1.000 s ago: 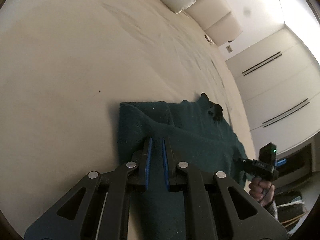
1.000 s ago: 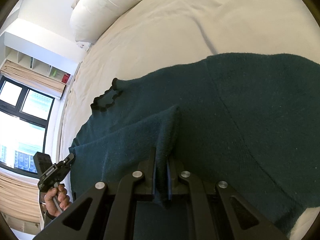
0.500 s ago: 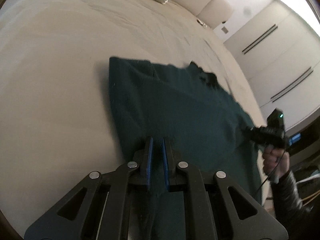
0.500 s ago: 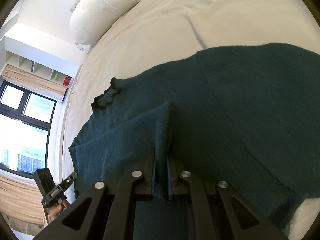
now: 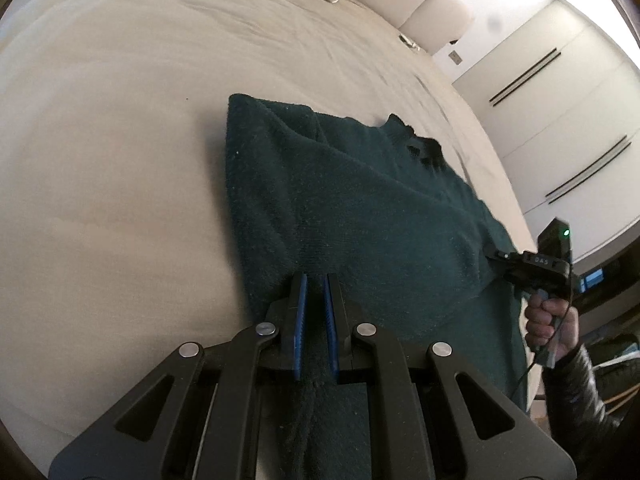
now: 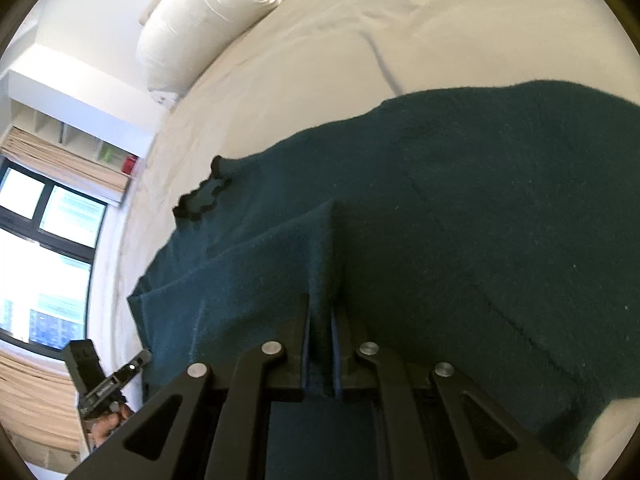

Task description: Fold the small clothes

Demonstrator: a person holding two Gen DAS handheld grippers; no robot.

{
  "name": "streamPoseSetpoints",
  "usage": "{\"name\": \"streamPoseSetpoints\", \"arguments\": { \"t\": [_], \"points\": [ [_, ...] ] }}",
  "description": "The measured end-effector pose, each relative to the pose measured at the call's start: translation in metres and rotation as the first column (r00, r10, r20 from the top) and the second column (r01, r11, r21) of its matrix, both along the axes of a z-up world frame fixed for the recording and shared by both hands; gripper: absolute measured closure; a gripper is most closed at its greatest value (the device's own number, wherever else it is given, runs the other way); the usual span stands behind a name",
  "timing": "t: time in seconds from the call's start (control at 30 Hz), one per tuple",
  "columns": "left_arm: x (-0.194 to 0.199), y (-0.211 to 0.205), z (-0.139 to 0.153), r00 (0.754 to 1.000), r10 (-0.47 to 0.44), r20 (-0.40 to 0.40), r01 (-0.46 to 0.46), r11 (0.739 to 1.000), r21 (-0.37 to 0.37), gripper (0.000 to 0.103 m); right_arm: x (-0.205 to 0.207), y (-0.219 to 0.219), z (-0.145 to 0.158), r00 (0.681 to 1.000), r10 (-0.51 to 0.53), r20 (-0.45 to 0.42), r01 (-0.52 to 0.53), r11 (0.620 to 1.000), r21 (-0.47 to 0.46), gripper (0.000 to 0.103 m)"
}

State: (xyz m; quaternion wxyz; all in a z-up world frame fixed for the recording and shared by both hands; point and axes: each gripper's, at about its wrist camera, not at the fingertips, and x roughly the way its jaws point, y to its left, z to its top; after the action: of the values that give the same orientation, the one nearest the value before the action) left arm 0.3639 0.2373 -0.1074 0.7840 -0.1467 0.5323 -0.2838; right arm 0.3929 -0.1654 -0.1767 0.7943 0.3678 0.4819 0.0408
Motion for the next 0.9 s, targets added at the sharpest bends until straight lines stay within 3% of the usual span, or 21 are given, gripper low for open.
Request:
{"name": "streamPoseSetpoints", "arguments": {
  "t": [0.13,0.23,0.3,0.4,0.43,0.47,0.53,0.67,0.9],
  "points": [
    [-0.011,0.002,0.009,0.999,0.039,0.008,-0.039,0.999,0.008,0.093,-0.032,-0.019,0.015,0.997,-0.074,0.023,0.075,0.995,-0.058,0.085],
    [-0.024,-0.009,0.026,0.997,0.061,0.047,-0.064,0.996,0.067,0.093,-0.074,-0.049,0.027,0.981,-0.184,0.054,0.188,0.978,-0.090,0.063],
    [-0.035,-0.023,0.040,0.995,0.050,0.090,-0.057,0.996,0.072,0.093,-0.107,-0.074,0.034,0.960,-0.266,0.090,0.272,0.960,-0.063,0.056],
    [-0.055,-0.052,0.063,0.985,0.030,0.170,-0.040,0.997,0.058,0.089,-0.165,-0.118,0.038,0.901,-0.419,0.114,0.424,0.906,-0.018,0.043],
    [-0.063,-0.064,0.069,0.981,0.024,0.194,-0.036,0.998,0.059,0.079,-0.187,-0.135,0.037,0.874,-0.471,0.120,0.473,0.881,0.008,0.043],
    [-0.070,-0.075,0.074,0.977,0.017,0.215,-0.030,0.998,0.056,0.052,-0.208,-0.152,0.036,0.843,-0.523,0.126,0.522,0.852,0.041,0.043],
    [-0.088,-0.099,0.086,0.962,0.018,0.271,-0.023,1.000,0.015,0.011,-0.243,-0.181,0.029,0.783,-0.610,0.122,0.600,0.792,0.109,0.040],
    [-0.110,-0.142,0.091,0.954,-0.036,0.299,0.058,0.996,-0.063,0.008,-0.287,-0.223,0.015,0.690,-0.715,0.109,0.688,0.695,0.207,0.039],
    [-0.125,-0.204,0.086,0.955,-0.064,0.289,0.064,0.998,0.008,0.008,-0.302,-0.261,0.000,0.620,-0.780,0.079,0.739,0.615,0.274,0.041]
  ]
}}
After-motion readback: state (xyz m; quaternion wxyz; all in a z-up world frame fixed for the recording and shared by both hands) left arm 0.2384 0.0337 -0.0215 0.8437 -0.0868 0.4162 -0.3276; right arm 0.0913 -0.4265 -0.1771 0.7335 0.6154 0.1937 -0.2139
